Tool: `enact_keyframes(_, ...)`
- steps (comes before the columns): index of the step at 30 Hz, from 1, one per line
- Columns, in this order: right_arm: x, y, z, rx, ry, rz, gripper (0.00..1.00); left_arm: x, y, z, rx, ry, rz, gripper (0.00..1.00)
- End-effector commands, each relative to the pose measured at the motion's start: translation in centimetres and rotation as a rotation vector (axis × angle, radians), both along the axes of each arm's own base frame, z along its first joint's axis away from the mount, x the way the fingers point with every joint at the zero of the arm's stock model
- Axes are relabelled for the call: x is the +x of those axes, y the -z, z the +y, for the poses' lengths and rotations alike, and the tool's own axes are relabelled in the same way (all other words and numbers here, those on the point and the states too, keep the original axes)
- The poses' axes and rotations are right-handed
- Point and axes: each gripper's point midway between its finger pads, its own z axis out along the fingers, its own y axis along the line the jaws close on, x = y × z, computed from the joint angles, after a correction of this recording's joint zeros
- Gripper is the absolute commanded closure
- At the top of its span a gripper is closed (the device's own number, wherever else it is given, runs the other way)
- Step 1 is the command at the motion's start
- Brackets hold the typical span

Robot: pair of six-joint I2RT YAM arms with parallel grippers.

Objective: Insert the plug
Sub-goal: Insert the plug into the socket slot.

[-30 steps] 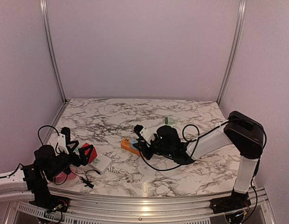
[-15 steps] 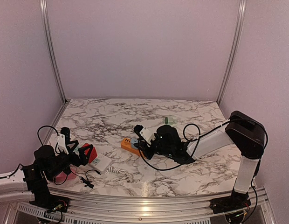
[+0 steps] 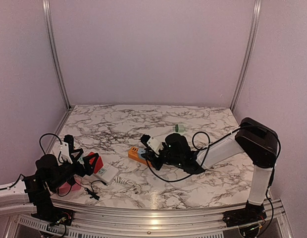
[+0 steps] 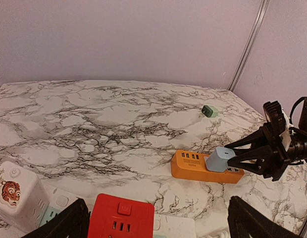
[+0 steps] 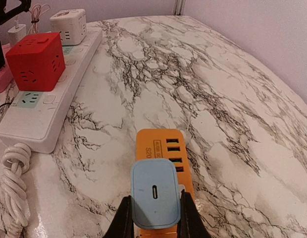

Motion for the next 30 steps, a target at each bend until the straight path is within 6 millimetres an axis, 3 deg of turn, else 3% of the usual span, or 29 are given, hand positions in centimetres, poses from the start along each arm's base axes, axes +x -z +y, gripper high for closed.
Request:
enact_keyframes(1,-0.5,2.4,-0.1,-0.032,-0.016,0.093,1.0,0.1,-0.6,0.0,-0.014,0.002,-0.028,0.01)
enact_keyframes(9,-1.2,1.7,-0.3,0.043,-0.013,0.135,1.0,-0.3,-1.1,-0.2,-0.035,0.028,-0.032,0.01)
enact_keyframes(18,-1.2,3.1,-0.6,0.02,-0.003,0.155,1.0,0.0,-0.6,-0.2,-0.011,0.011,-0.017,0.01)
enact_keyframes(25,-1.0,3.0,-0.5,0.051,0.013,0.16,1.0,-0.1,-0.5,0.0,-0.025,0.011,-0.023,0.01)
enact_keyframes(30,-1.1,5.0,-0.8,0.025,0.028,0.201,1.0,0.0,-0.5,-0.3,-0.016,0.018,-0.017,0.01)
